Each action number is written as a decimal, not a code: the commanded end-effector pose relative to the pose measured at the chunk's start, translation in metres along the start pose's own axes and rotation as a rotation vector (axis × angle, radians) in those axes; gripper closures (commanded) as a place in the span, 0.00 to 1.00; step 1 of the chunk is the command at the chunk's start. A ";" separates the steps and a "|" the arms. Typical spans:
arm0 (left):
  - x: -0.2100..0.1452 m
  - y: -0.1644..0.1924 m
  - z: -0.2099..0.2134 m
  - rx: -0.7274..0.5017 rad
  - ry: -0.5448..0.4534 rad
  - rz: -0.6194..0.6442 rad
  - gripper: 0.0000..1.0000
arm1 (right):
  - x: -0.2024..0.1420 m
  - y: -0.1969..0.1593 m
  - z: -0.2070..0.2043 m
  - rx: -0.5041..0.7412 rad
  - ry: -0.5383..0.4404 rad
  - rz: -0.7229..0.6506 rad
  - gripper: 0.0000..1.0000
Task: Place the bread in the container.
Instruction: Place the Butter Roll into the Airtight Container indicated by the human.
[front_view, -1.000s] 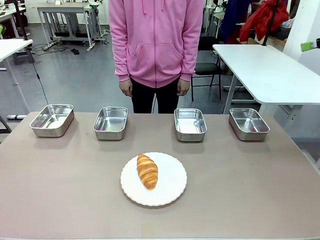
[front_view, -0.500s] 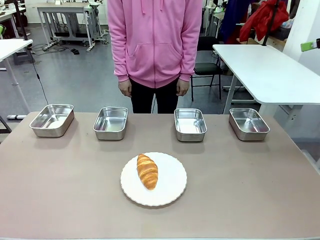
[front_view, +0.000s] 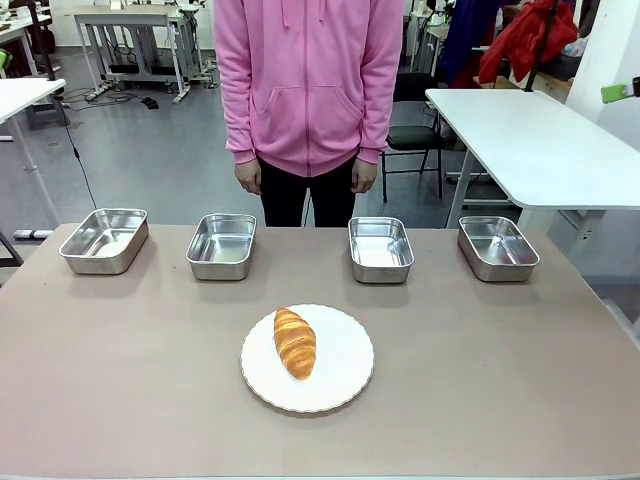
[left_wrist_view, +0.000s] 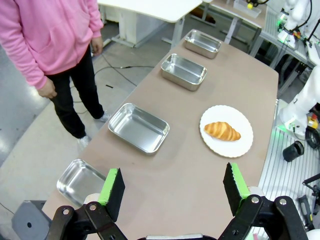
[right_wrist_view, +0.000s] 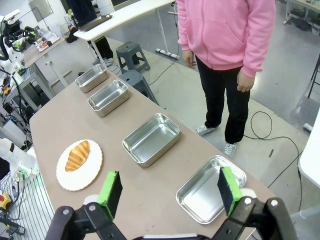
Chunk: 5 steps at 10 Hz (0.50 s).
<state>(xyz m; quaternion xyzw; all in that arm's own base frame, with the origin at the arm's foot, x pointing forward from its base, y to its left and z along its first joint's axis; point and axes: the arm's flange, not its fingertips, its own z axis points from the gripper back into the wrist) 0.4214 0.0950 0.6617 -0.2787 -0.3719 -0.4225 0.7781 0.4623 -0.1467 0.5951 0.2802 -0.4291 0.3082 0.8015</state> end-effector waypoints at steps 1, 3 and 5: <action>0.000 -0.002 0.000 -0.002 -0.003 -0.009 0.00 | 0.001 0.002 -0.001 0.000 -0.007 0.004 0.00; 0.000 -0.002 0.000 -0.002 -0.003 -0.009 0.00 | 0.001 0.002 -0.001 0.000 -0.007 0.004 0.00; 0.000 -0.002 0.000 -0.002 -0.003 -0.009 0.00 | 0.001 0.002 -0.001 0.000 -0.007 0.004 0.00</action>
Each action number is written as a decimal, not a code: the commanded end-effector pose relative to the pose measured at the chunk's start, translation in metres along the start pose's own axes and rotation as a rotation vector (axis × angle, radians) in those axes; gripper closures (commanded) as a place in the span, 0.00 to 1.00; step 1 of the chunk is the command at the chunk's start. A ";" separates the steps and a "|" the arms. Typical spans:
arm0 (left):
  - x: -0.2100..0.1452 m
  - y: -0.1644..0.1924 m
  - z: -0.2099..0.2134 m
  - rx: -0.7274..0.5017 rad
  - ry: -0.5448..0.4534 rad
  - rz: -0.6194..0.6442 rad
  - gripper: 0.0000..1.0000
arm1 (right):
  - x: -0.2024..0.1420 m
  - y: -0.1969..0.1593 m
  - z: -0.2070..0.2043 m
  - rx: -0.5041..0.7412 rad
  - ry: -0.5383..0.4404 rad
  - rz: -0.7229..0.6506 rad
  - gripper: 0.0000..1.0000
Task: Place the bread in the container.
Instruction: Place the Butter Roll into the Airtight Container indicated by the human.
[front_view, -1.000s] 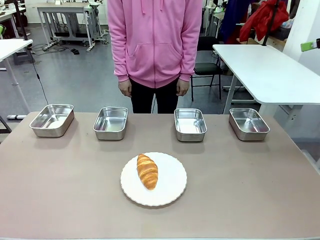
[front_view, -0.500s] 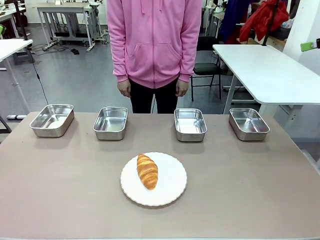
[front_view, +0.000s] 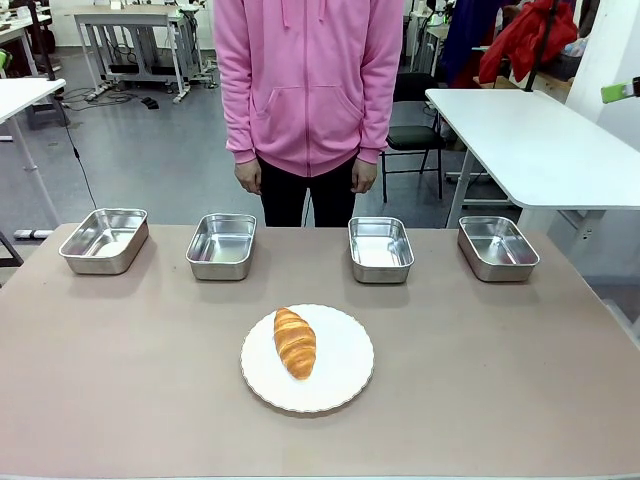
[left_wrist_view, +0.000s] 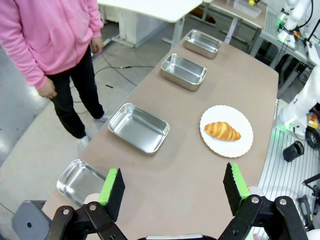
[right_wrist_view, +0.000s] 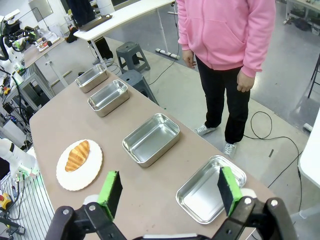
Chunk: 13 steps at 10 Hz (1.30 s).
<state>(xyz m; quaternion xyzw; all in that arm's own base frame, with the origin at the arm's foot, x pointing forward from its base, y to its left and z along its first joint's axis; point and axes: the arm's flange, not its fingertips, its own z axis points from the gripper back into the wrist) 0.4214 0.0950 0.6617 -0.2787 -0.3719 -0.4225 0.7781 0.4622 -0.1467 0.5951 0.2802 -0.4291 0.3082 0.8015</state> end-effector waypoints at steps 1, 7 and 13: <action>0.000 -0.002 0.000 -0.002 -0.003 -0.009 0.00 | 0.001 0.002 -0.001 0.000 -0.007 0.004 0.00; 0.000 -0.002 0.000 -0.002 -0.003 -0.009 0.00 | 0.001 0.002 -0.001 0.000 -0.007 0.004 0.00; 0.000 -0.002 0.000 -0.002 -0.003 -0.009 0.00 | 0.001 0.002 -0.001 0.000 -0.007 0.004 0.00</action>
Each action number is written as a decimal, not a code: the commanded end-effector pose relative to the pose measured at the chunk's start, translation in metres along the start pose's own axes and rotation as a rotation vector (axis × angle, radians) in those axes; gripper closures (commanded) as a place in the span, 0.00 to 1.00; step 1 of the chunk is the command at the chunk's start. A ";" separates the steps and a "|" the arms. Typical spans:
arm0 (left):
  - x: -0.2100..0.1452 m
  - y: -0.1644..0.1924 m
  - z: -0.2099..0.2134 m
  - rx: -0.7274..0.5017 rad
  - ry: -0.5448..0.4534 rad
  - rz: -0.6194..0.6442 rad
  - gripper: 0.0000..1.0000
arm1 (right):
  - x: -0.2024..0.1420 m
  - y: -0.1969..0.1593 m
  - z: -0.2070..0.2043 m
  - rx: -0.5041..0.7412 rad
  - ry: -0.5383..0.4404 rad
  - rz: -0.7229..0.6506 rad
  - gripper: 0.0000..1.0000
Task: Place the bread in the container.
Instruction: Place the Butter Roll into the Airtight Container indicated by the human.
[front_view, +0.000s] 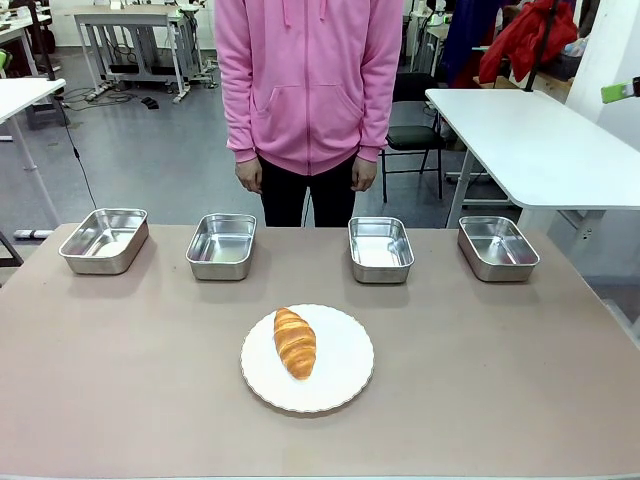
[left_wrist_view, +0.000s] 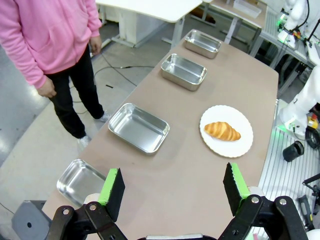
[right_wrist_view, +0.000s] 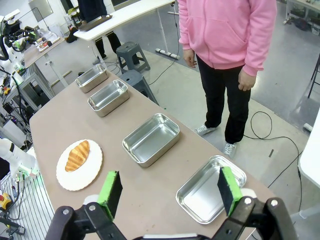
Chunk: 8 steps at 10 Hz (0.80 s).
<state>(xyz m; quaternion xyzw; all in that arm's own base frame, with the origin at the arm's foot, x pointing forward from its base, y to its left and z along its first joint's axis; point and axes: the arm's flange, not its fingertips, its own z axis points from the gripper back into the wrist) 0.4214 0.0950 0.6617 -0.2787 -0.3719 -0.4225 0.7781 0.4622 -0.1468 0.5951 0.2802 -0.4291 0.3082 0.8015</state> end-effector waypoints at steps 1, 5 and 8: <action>0.000 -0.002 0.000 -0.002 -0.003 -0.009 0.00 | 0.001 0.002 -0.001 0.000 -0.007 0.005 0.00; 0.000 -0.002 0.000 -0.002 -0.003 -0.009 0.00 | 0.001 0.002 -0.001 0.000 -0.007 0.005 0.00; 0.000 -0.002 0.000 -0.002 -0.003 -0.009 0.00 | 0.001 0.002 -0.001 0.000 -0.007 0.005 0.00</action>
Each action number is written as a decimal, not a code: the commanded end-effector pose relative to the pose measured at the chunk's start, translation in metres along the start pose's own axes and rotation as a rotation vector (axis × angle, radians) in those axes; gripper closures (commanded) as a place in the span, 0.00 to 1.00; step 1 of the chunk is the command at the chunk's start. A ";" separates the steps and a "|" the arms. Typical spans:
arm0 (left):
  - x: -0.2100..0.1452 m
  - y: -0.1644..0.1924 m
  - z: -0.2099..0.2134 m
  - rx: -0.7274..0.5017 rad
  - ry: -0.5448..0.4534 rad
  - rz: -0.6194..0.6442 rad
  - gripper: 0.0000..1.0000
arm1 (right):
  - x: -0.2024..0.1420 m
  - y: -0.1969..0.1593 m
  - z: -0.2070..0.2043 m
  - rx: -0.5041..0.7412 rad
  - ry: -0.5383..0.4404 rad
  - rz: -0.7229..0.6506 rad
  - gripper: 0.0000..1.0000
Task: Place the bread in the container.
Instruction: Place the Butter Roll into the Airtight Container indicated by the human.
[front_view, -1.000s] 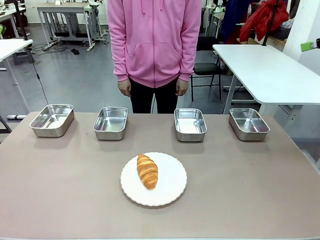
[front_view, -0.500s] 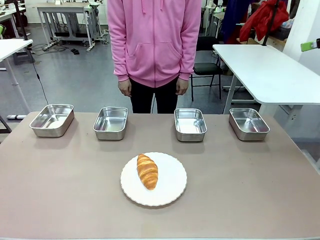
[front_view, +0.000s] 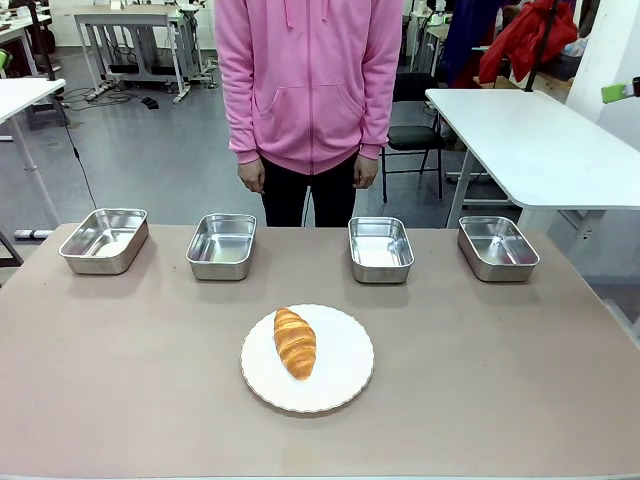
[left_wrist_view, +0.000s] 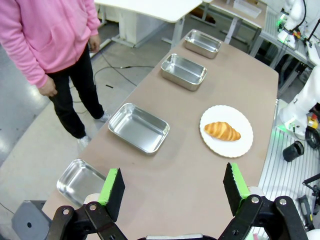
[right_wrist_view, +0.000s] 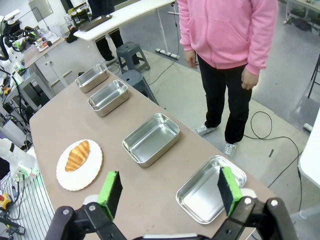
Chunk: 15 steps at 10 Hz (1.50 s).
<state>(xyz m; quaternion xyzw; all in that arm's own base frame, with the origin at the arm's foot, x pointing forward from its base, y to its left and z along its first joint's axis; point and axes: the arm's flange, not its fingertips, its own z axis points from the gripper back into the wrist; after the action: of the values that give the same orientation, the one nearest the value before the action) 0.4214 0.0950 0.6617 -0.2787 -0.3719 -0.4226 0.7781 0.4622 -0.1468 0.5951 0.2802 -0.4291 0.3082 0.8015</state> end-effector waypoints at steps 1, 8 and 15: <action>0.000 -0.002 0.000 -0.002 -0.003 -0.009 0.00 | 0.001 0.002 -0.001 0.000 -0.007 0.005 0.00; 0.000 -0.002 0.000 -0.002 -0.003 -0.009 0.00 | 0.001 0.002 -0.001 0.000 -0.007 0.005 0.00; 0.000 -0.002 0.000 -0.002 -0.003 -0.009 0.00 | 0.001 0.002 -0.001 0.000 -0.007 0.005 0.00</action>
<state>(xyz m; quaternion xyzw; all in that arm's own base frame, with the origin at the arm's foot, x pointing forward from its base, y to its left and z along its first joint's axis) 0.4214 0.0950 0.6617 -0.2787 -0.3719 -0.4226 0.7781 0.4622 -0.1468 0.5951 0.2802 -0.4291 0.3082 0.8015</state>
